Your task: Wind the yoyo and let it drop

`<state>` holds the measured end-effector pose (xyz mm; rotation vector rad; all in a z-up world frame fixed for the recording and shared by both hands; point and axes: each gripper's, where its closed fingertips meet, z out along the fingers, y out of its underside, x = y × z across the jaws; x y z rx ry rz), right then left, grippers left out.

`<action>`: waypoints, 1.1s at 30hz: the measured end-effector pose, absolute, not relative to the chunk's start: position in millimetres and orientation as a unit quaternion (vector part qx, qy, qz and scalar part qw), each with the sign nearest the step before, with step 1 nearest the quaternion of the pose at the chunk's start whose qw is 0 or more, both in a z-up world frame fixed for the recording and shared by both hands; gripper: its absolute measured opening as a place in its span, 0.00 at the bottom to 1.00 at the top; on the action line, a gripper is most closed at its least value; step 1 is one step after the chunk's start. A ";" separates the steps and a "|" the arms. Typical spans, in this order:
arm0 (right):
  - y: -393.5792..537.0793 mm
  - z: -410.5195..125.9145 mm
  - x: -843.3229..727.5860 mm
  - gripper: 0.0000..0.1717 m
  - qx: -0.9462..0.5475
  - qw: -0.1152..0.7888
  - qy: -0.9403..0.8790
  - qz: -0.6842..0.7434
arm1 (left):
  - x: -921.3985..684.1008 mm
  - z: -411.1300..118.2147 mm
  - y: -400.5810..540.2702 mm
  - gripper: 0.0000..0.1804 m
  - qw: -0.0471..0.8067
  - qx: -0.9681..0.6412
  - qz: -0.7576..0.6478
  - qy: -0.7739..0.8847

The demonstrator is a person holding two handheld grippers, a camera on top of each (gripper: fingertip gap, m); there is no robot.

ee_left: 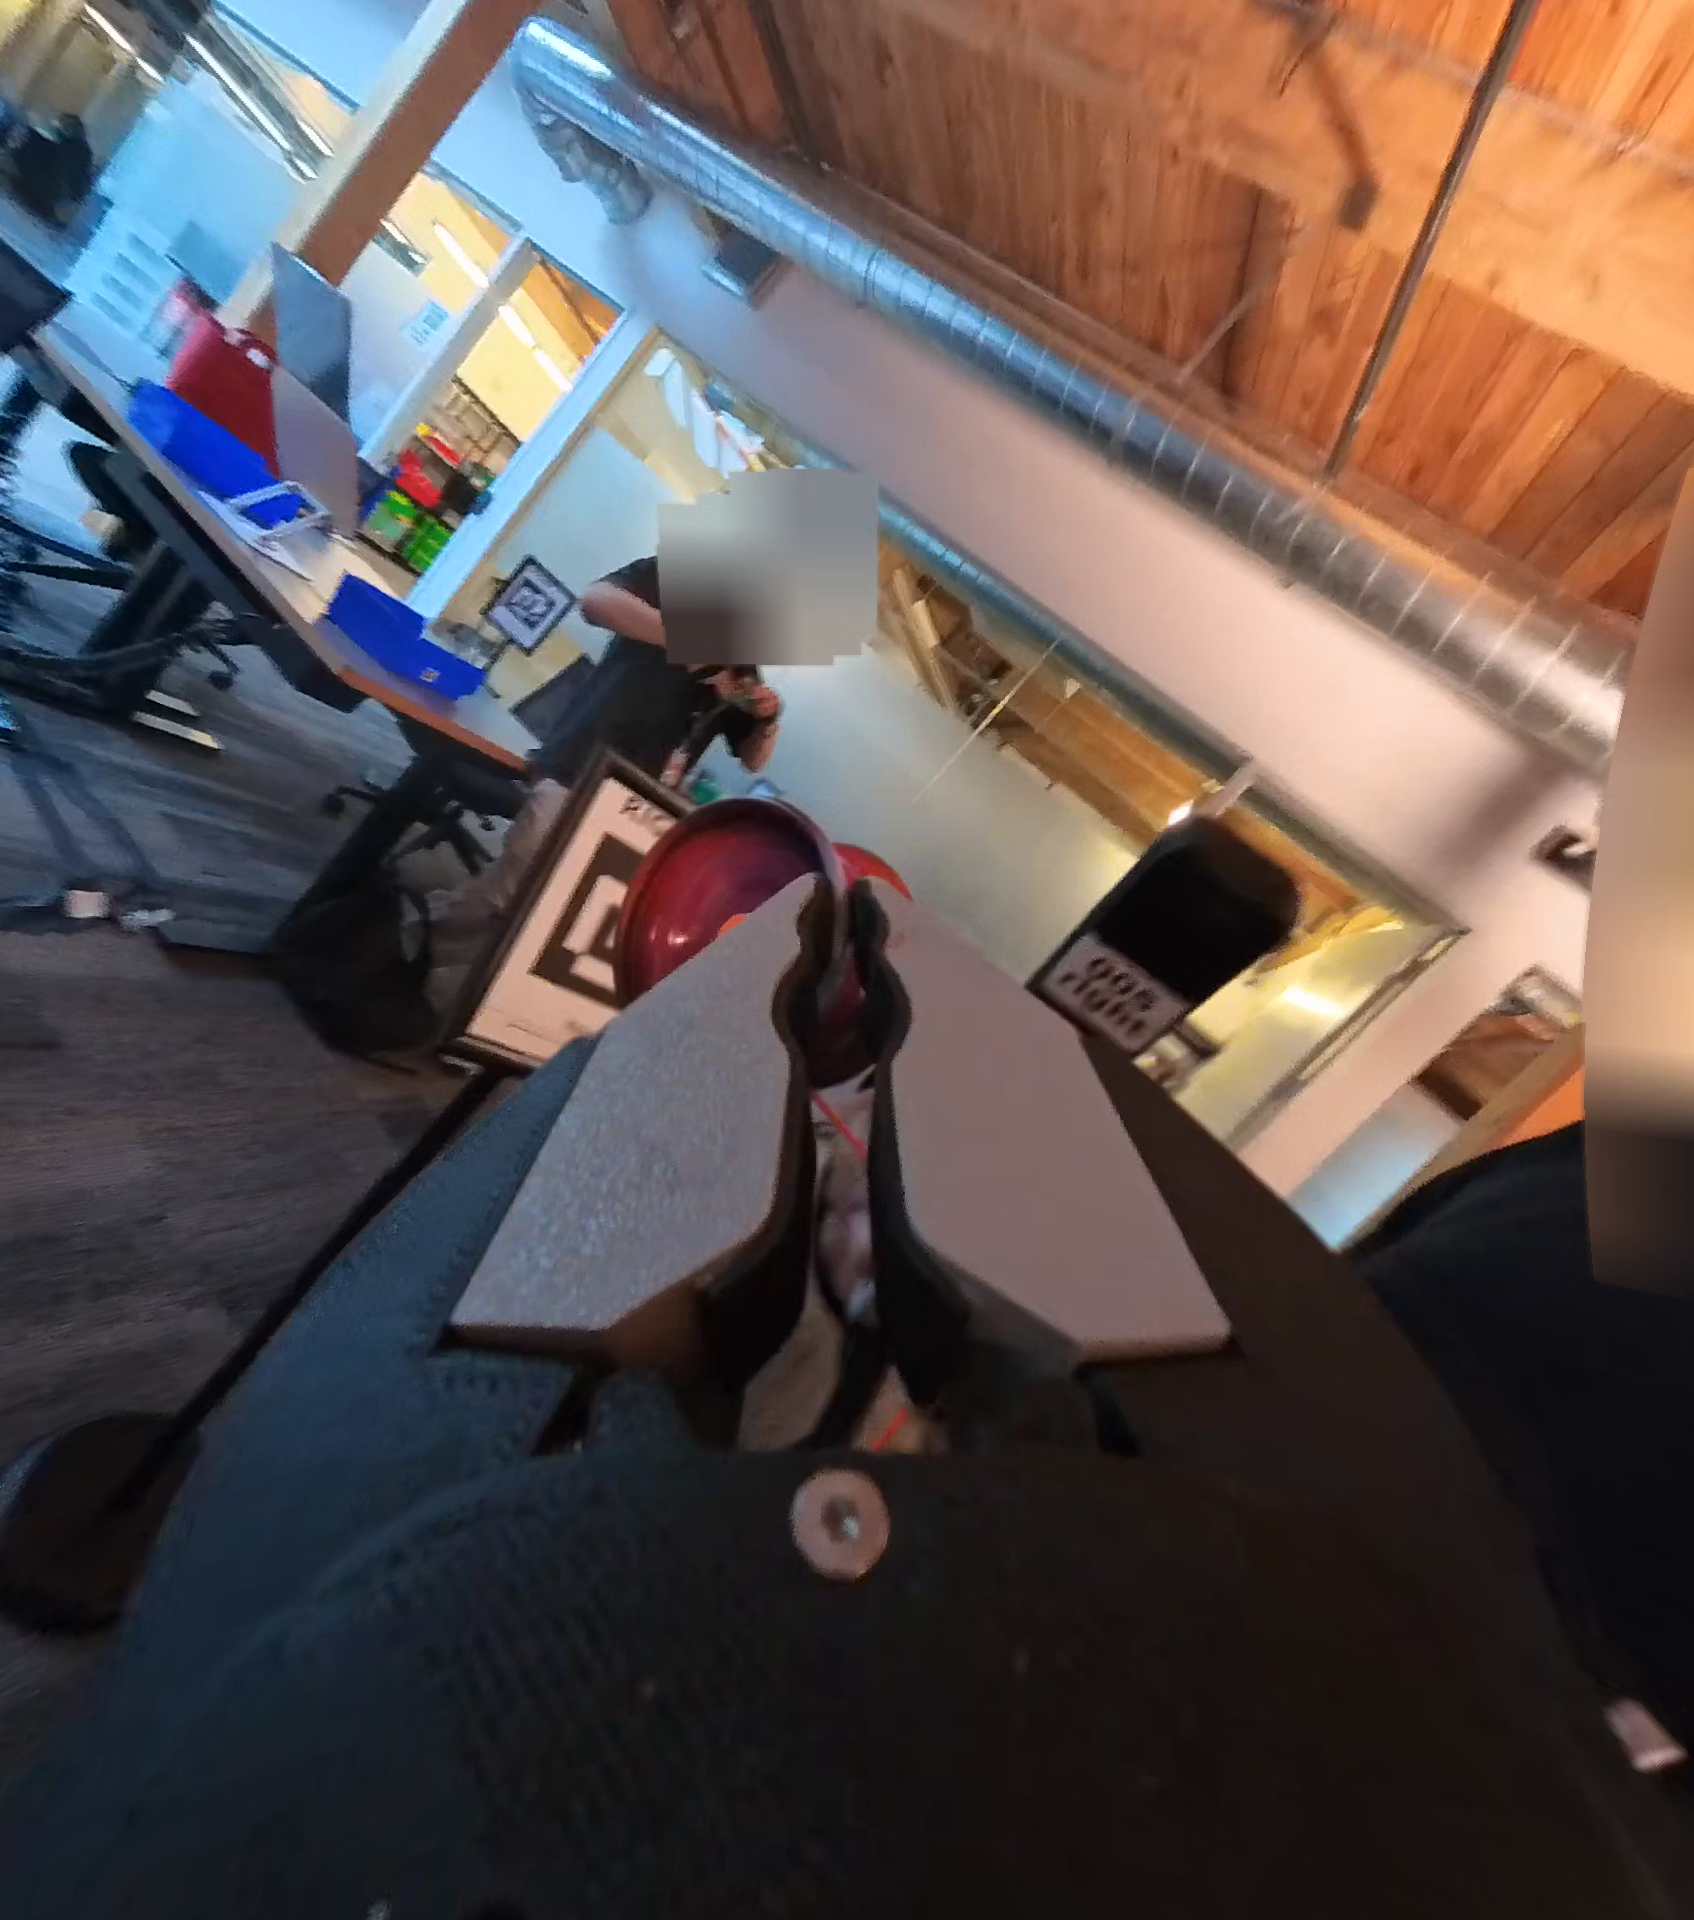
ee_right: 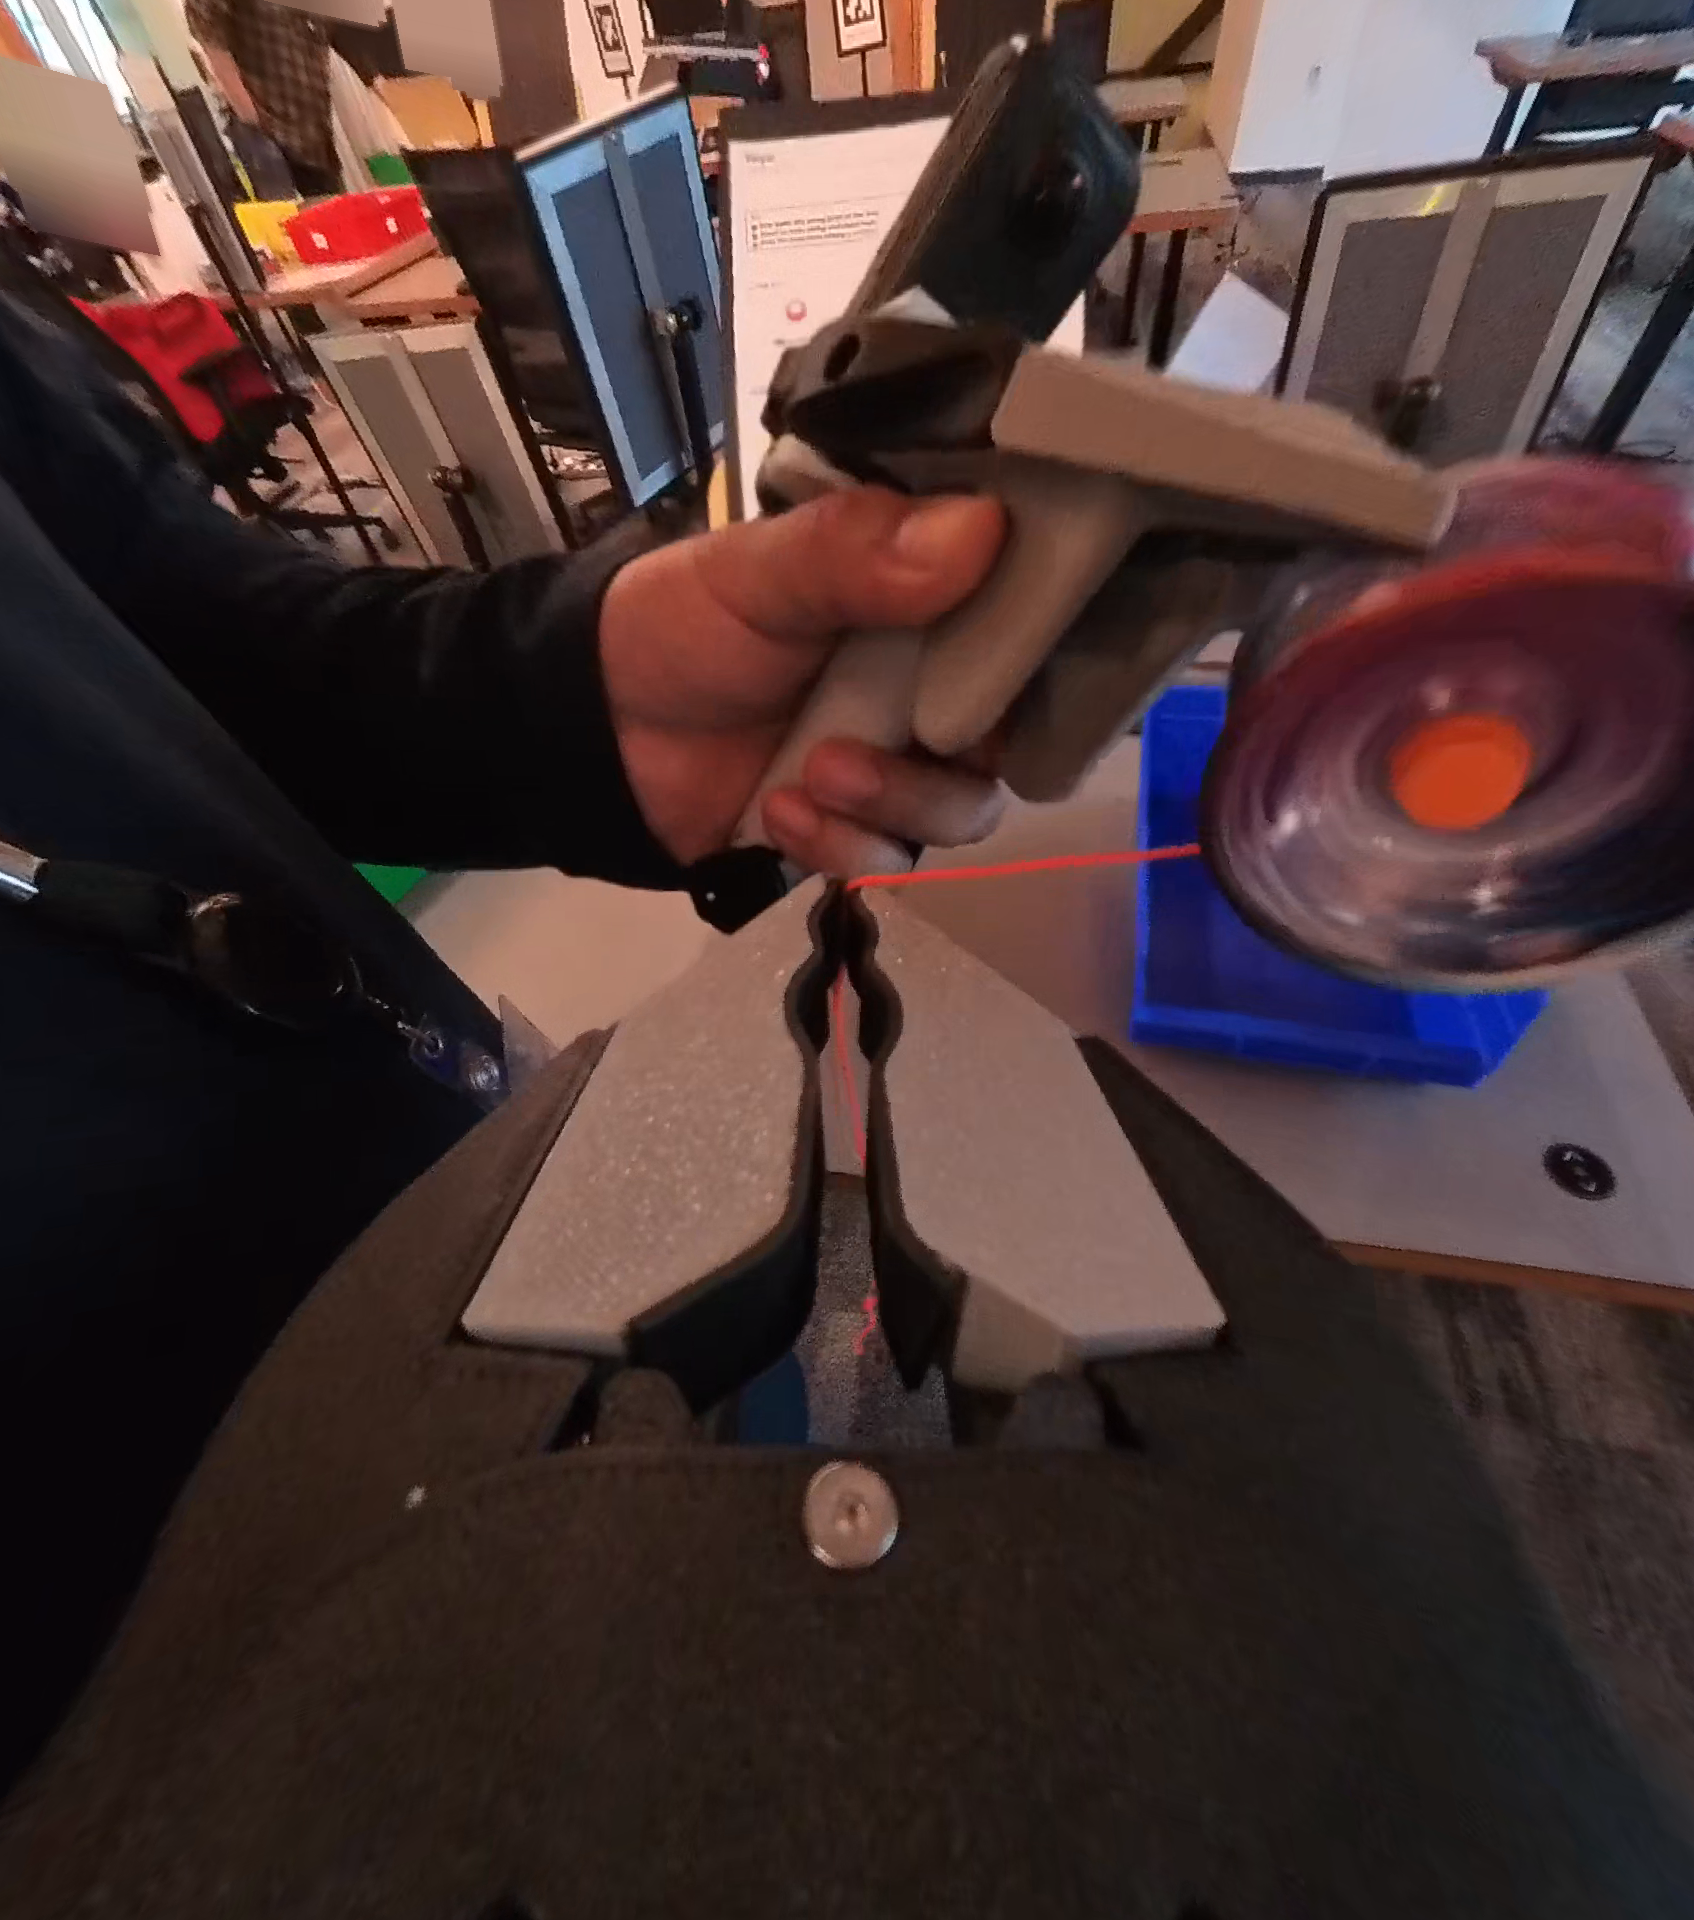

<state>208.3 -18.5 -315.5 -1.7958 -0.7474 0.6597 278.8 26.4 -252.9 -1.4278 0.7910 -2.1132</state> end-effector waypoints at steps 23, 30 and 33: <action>-8.9 -309.3 277.0 0.00 -0.767 0.538 -0.318 0.148 | 235.0 -256.5 -42.4 0.00 0.165 -0.374 -0.760 0.506; -6.2 -319.9 257.5 0.00 -0.760 0.532 -0.273 0.256 | 221.2 -214.4 -30.6 0.00 0.148 -0.307 -0.845 0.413; -11.6 -318.5 234.2 0.00 -0.742 0.532 -0.261 0.314 | 221.1 -204.4 -21.9 0.01 0.154 -0.297 -0.862 0.382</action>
